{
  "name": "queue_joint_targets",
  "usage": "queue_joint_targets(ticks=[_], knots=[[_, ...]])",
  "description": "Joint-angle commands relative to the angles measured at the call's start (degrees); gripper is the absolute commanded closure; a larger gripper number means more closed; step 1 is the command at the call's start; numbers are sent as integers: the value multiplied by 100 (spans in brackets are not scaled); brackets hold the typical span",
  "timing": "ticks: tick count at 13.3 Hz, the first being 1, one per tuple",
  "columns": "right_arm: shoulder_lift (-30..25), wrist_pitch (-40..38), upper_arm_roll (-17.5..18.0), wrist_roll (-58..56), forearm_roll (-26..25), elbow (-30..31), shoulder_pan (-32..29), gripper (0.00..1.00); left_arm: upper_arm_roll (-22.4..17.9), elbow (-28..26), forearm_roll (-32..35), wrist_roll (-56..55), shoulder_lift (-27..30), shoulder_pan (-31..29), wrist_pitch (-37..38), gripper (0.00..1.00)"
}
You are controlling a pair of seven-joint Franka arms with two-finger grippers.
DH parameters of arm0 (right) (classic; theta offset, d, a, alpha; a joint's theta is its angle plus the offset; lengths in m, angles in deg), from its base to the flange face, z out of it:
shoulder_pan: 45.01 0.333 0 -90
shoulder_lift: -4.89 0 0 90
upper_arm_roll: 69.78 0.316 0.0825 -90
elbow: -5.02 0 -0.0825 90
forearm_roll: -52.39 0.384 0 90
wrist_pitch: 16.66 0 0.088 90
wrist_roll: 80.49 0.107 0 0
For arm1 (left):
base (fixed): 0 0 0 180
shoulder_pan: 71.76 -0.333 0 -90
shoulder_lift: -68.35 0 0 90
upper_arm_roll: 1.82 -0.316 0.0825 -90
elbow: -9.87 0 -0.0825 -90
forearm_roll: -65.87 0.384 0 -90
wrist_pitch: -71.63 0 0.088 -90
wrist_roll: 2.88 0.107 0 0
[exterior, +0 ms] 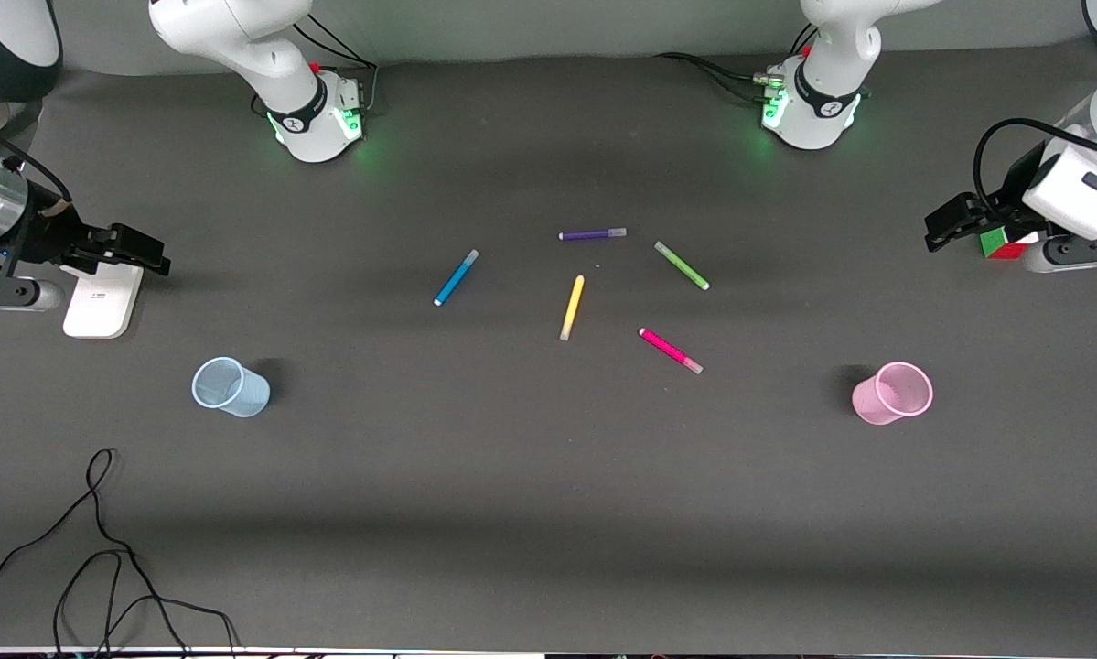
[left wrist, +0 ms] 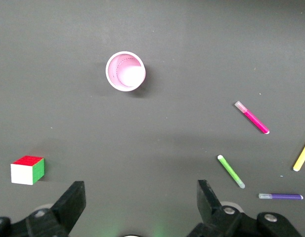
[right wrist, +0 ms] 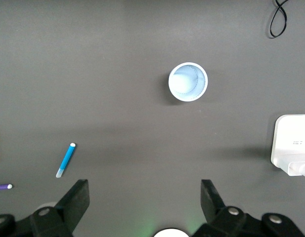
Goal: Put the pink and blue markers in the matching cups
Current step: 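Reach the right gripper down to the blue marker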
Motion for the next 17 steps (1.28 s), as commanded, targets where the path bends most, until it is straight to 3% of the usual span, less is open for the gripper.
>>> queue_joint_targets(ticks=[1, 3, 9, 12, 17], knots=[[10, -1, -39, -134, -38, -79, 41, 0, -18, 109, 179, 60, -23, 216, 113, 0], [211, 8, 13, -30, 40, -105, 58, 0, 8, 118, 223, 25, -15, 235, 122, 0], [1765, 306, 66, 1534, 2121, 52, 655, 0, 17, 118, 223, 33, -58, 226, 131, 0], [2206, 1069, 66, 1983, 2719, 929, 1138, 0, 8, 126, 241, 33, -303, 209, 53, 0], [2830, 2308, 66, 1940, 4134, 2302, 1586, 0, -35, 460, 583, 33, -1261, 130, -220, 0]])
